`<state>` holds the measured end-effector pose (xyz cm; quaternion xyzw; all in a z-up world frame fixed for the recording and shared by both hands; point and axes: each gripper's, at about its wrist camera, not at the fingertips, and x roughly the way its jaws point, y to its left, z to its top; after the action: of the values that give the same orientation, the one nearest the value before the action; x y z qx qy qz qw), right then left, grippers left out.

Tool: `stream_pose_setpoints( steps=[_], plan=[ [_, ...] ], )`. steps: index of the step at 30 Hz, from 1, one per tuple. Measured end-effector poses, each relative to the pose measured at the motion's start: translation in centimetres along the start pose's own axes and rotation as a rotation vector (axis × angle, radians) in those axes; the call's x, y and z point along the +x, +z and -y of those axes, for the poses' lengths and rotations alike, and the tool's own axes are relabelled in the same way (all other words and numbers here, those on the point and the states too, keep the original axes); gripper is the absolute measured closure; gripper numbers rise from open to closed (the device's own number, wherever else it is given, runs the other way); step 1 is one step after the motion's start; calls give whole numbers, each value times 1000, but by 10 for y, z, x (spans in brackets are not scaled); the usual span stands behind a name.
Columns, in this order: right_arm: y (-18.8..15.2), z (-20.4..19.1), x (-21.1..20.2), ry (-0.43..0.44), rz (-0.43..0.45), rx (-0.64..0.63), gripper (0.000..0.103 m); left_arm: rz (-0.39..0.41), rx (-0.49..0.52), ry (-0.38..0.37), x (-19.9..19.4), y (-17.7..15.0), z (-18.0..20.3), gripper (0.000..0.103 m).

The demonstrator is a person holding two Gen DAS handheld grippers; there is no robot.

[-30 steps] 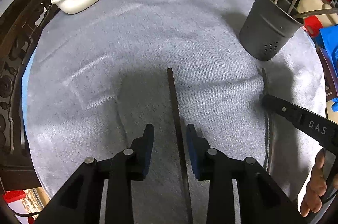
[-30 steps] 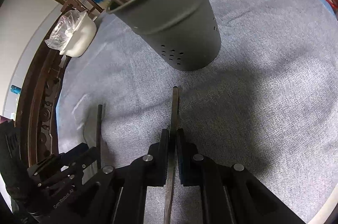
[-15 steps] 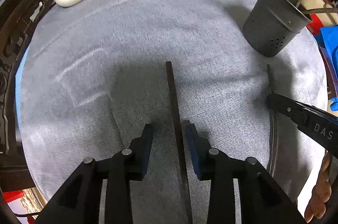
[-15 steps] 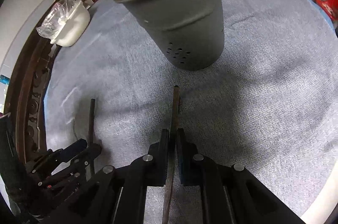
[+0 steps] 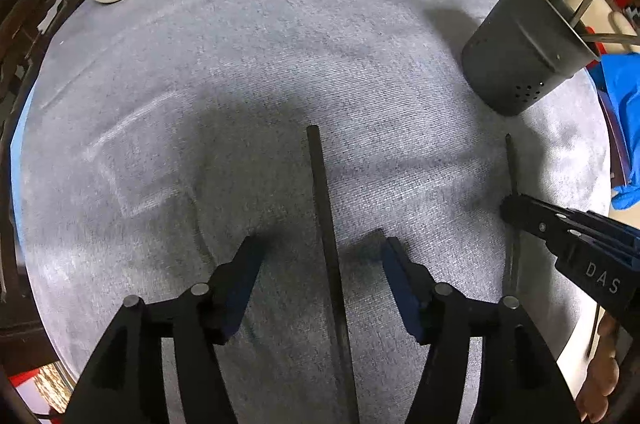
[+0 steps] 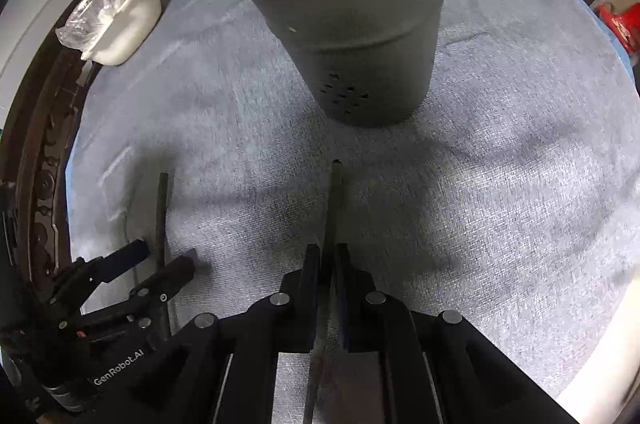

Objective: Organize utensils

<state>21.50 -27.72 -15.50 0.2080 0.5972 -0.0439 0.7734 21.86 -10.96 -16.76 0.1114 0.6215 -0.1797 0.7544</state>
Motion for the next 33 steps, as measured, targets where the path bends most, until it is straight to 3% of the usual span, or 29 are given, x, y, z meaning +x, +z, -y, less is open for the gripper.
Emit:
stream_pose_setpoints(
  steps=[2,11,12,15,17,18,25,29,33],
  plan=[
    [2,0,1,3,-3,4,93,-16,25,-26,3,5,2,26],
    [-2,0,-1,0,42,-27,95,7,-26,-37,6,11,-6,29],
    [-3,1,-1,9,46,-27,95,14,-32,-32,6,9,-10,33],
    [-6,9,-5,33,52,-20,95,29,-65,-3,2,7,-21,57],
    [-6,13,-6,51,50,-8,95,34,-91,-13,1,7,-31,88],
    [-6,14,-7,57,48,-8,95,30,-108,-38,1,6,-37,95],
    [-3,12,-7,49,17,-40,94,33,-133,-60,1,-4,-44,95],
    [7,4,-2,24,-32,-59,93,15,-130,-77,6,7,-49,94],
    [10,-2,0,-3,-36,-63,94,8,-122,-105,10,18,-50,86]
  ],
)
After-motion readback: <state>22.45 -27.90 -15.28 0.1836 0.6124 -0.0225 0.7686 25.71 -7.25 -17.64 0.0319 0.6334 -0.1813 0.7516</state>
